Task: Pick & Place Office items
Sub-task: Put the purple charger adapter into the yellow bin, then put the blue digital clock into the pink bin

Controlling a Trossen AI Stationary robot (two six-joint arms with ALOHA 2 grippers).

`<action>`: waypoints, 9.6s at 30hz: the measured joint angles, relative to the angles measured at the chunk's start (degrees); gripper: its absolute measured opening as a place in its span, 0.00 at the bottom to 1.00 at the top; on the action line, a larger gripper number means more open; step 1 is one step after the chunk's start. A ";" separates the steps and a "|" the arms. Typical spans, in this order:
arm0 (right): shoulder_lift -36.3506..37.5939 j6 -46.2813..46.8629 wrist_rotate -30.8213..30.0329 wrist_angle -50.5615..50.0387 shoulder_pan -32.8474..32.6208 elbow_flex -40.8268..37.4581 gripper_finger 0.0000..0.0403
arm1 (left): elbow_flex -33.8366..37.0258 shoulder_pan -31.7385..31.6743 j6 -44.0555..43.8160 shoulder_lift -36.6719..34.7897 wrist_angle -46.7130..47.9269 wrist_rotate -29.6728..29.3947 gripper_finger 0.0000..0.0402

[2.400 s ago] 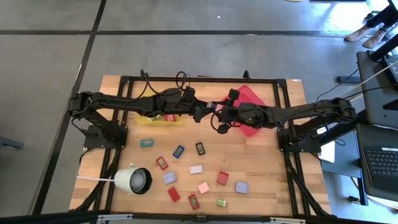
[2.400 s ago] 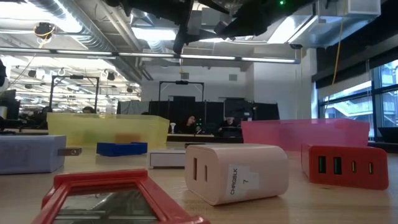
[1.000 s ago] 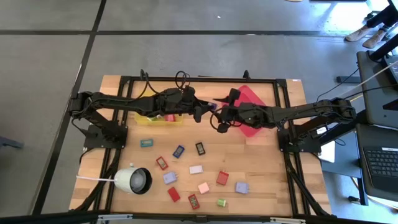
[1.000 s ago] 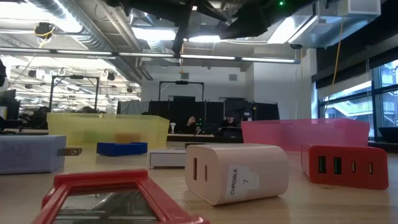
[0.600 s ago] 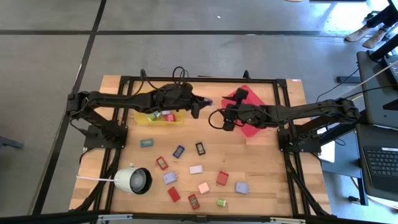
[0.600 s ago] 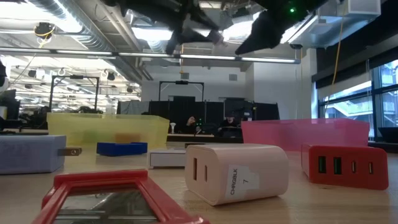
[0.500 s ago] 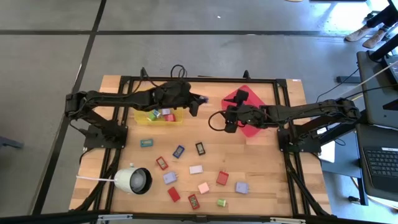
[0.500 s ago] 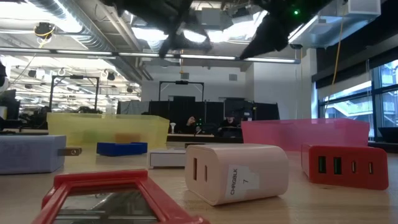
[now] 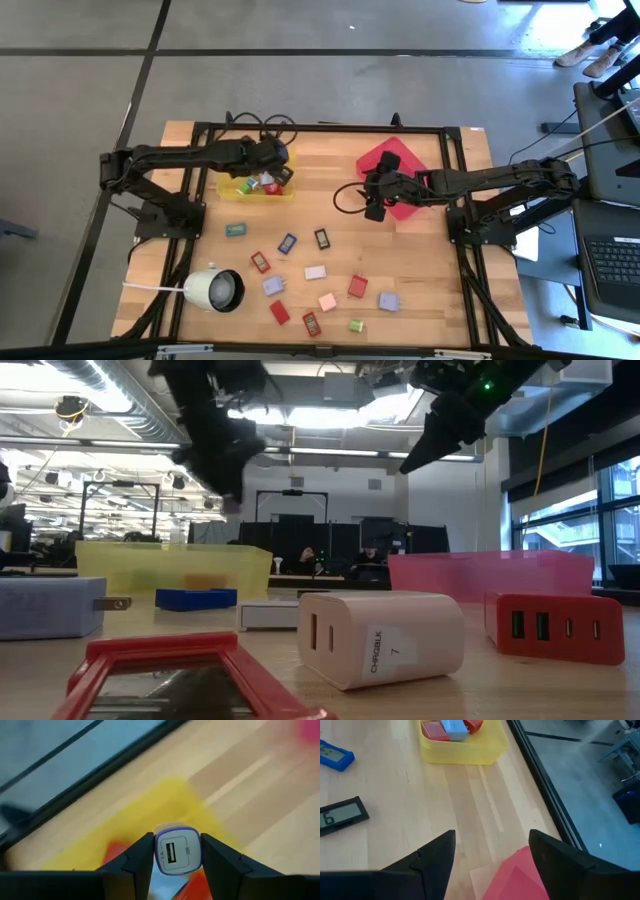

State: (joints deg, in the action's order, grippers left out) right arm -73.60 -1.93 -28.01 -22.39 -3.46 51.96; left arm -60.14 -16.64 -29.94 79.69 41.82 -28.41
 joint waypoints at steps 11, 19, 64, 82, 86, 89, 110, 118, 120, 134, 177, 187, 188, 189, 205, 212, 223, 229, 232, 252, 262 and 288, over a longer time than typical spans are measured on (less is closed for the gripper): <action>-0.02 0.07 0.00 0.00 0.00 -0.01 0.62 | 5.04 0.11 -7.98 2.89 10.05 -1.57 0.36; -0.04 0.74 -0.02 0.02 0.00 -0.02 0.62 | 9.43 0.10 -10.97 3.18 9.42 0.02 0.36; -0.07 1.48 0.60 0.00 0.00 -0.02 0.62 | 4.25 0.32 -1.81 3.14 6.11 1.30 0.50; -0.07 4.45 0.45 -0.01 0.00 -0.02 0.62 | 5.22 15.94 15.45 3.14 -21.15 15.91 0.49; -0.07 7.86 0.45 0.00 0.00 -0.02 0.62 | 5.22 19.20 12.88 3.20 -20.68 15.50 0.49; -0.07 9.05 0.42 0.00 -0.02 -0.04 0.62 | 5.27 21.54 6.32 4.05 -20.15 15.67 0.49; -0.07 8.98 1.05 0.48 -0.01 -0.04 0.62 | 5.27 35.02 -28.79 8.94 -11.77 7.95 0.49; -0.07 8.96 2.04 0.49 0.00 -0.04 0.62 | 5.27 35.78 -31.86 16.02 -12.72 6.96 0.49; -0.07 8.96 2.12 0.52 -0.02 -0.04 0.62 | 5.27 35.75 -31.20 17.54 -13.23 7.00 0.49; -0.07 8.96 2.12 0.55 0.00 -0.04 0.62 | 5.27 35.73 -31.42 18.65 -13.89 6.19 0.64; -0.07 8.96 2.07 0.57 -0.01 -0.04 0.62 | -5.07 37.31 -14.34 24.62 -14.65 -5.09 0.41; -0.07 10.75 1.94 1.24 0.00 -0.04 0.62 | -15.07 37.45 7.37 24.51 -15.03 -17.25 0.39; -0.07 11.59 1.93 1.51 0.00 -0.04 0.62 | -15.41 37.59 9.66 24.51 -15.04 -19.61 0.39; -0.07 12.47 1.95 2.03 0.00 -0.04 0.62 | -15.65 37.64 11.57 24.51 -15.00 -22.18 0.40; -0.04 29.81 2.79 7.50 0.00 -0.04 0.62 | -15.87 35.17 27.53 24.38 -20.67 -42.57 0.40; -0.04 35.98 15.66 14.39 0.04 -0.04 0.62 | -15.87 34.86 31.35 24.38 -24.33 -42.53 0.40; -0.31 37.53 20.09 20.27 0.04 -0.04 0.62 | -15.87 35.30 38.55 24.38 -32.06 -42.53 0.41; -0.33 37.50 19.91 21.37 0.04 -0.04 0.62 | -15.89 35.27 46.71 24.32 -39.71 -41.49 0.41; -0.33 37.29 19.91 22.16 0.04 -0.02 0.60 | -15.89 35.23 49.35 24.32 -42.25 -41.04 0.41; -0.35 37.51 17.76 22.23 0.09 -0.04 0.16 | -15.89 31.85 52.99 24.29 -43.82 -37.14 0.41; -0.35 37.51 17.55 21.50 1.15 -0.02 0.17 | -15.89 32.02 51.51 24.29 -43.85 -37.76 0.53; -0.60 33.21 9.29 -11.42 23.22 -0.96 0.17 | -15.89 32.34 30.13 24.29 -29.77 -44.72 0.58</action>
State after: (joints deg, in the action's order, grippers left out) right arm -74.20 31.28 -18.72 -33.81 19.76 51.00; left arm -76.03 15.70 0.19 103.98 12.06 -73.13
